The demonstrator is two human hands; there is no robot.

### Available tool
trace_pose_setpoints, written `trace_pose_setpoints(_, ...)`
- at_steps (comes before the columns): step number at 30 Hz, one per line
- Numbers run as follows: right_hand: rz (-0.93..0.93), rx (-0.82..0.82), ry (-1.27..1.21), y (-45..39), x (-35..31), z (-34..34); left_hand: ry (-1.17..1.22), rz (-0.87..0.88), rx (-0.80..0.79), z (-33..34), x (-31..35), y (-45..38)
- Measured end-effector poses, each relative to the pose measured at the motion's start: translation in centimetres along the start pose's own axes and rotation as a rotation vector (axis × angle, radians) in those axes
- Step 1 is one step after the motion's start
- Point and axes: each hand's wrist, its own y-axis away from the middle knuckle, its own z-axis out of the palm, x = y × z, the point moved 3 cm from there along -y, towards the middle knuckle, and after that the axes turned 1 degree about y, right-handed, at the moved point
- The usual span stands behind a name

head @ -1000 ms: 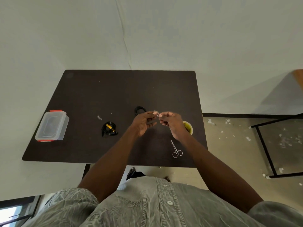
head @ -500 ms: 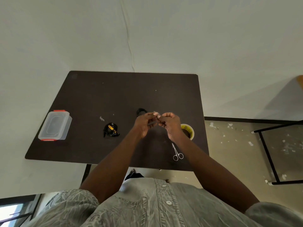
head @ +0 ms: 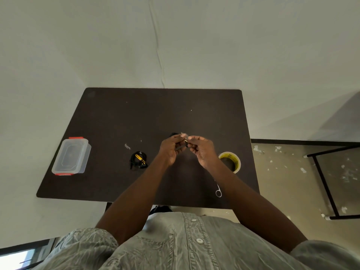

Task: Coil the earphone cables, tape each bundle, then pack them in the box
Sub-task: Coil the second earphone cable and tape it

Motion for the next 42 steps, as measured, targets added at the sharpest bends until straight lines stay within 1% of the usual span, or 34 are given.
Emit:
trace_pose_setpoints(4,-0.012,0.059,0.057,-1.0,0.1,1.3,-0.030,-0.002,-0.018,-0.8,1.1,-1.1)
trace_pose_setpoints(8,-0.065,0.141,0.099,-1.6,0.3,2.7,-0.067,0.015,-0.015,-1.4,1.8,-1.8)
trace_pose_setpoints(17,-0.103,0.396,0.028,-3.0,0.6,5.0,-0.076,-0.009,0.028,-2.3,2.9,-3.9)
trace_pose_setpoints(19,-0.123,0.458,0.085,-3.5,0.9,5.1,-0.110,-0.004,0.020,-2.6,2.9,-4.4)
trace_pose_setpoints(22,-0.169,0.540,0.299,-3.8,0.9,5.1,-0.199,0.022,0.021,-2.9,2.9,-5.1)
trace_pose_setpoints(24,-0.215,0.582,0.449,-3.8,0.7,5.0,-0.245,0.018,0.051,-3.2,3.0,-5.7)
trace_pose_setpoints(27,-0.272,0.598,0.594,-3.8,0.1,4.3,-0.249,0.015,0.141,-4.8,2.9,-7.2)
trace_pose_setpoints(28,-0.285,0.584,0.630,-3.8,0.0,4.1,-0.287,0.024,0.152,-5.3,3.0,-7.7)
trace_pose_setpoints(31,-0.308,0.551,0.687,-3.8,-0.3,3.6,-0.531,0.104,0.151,-6.0,3.4,-9.2)
trace_pose_setpoints(34,-0.301,0.550,0.690,-3.7,-0.3,3.4,-0.746,0.186,0.155,-5.5,4.3,-9.9)
trace_pose_setpoints(37,-0.300,0.561,0.670,-3.7,0.0,3.2,-0.820,0.192,0.261,-5.4,5.3,-10.6)
trace_pose_setpoints(39,-0.296,0.555,0.630,-3.7,0.3,3.1,-0.920,0.186,0.287,-5.5,5.7,-11.0)
trace_pose_setpoints(40,-0.292,0.542,0.610,-3.7,0.4,3.2,-0.960,0.187,0.276,-5.6,5.7,-11.1)
trace_pose_setpoints(42,-0.293,0.521,0.553,-3.9,0.7,3.5,-0.973,0.195,0.196,-5.6,5.7,-11.1)
